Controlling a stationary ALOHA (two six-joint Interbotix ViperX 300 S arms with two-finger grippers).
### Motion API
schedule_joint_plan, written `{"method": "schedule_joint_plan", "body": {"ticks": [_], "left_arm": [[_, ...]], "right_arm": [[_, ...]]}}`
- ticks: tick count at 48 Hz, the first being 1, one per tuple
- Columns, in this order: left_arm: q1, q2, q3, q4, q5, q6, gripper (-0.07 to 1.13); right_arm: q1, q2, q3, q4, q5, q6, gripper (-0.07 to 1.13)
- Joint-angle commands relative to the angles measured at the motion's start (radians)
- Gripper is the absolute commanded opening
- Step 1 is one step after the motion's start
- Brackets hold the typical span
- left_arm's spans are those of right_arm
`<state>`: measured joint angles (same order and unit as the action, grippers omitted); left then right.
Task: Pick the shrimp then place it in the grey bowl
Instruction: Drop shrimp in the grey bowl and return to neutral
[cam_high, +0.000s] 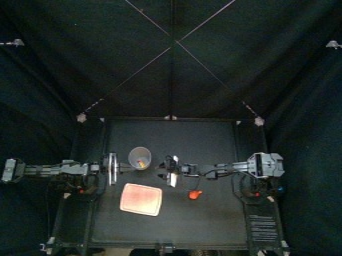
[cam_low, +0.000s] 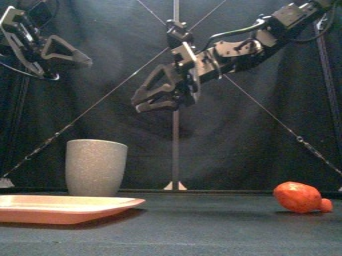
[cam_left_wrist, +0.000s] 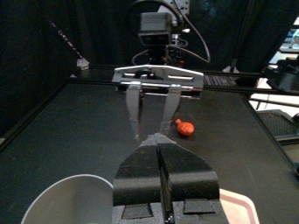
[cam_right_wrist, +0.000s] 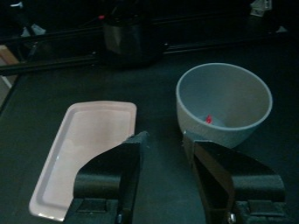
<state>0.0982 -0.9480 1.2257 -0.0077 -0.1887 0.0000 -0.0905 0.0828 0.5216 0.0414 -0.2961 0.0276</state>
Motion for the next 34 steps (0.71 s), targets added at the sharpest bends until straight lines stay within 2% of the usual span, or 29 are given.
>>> {"method": "schedule_joint_plan", "body": {"ticks": [1,16,26,34], "left_arm": [[0.000,0.003,-0.011,0.000,-0.011,0.000,0.05],[0.005,0.003,0.000,0.000,-0.011,0.000,0.05],[0.006,0.005,0.003,-0.002,-0.011,0.000,0.05],[0.006,0.003,0.006,-0.002,-0.011,-0.002,0.05]], "right_arm": [[0.005,-0.098,0.078,0.009,-0.095,0.003,0.78],[0.035,-0.275,0.311,0.011,-0.304,0.002,0.78],[0.043,-0.357,0.411,0.012,-0.319,0.003,0.78],[0.051,-0.445,0.495,0.061,-0.321,0.003,0.78]]}}
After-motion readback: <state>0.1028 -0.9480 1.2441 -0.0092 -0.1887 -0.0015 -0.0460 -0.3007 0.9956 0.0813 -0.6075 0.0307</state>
